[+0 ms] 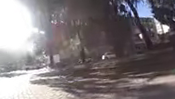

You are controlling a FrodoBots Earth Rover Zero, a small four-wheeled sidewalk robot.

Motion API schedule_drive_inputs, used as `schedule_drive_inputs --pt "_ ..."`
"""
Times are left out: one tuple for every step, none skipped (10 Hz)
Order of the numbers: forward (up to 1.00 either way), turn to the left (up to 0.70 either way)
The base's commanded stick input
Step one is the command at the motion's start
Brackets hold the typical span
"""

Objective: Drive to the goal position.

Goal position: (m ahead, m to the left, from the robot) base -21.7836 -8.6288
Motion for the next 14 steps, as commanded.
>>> schedule_drive_inputs --pt "0.0 -0.7" --pt "0.0 -0.7" --pt "0.0 -0.7" --pt "0.0 -0.7" --pt "0.0 -0.7" --pt "0.0 -0.7" --pt "0.0 -0.7" --pt "0.0 -0.7" --pt "0.0 -0.7" --pt "0.0 -0.7" --pt "0.0 -0.7" --pt "0.0 -0.7" --pt "0.0 -0.7" --pt "0.0 -0.7"
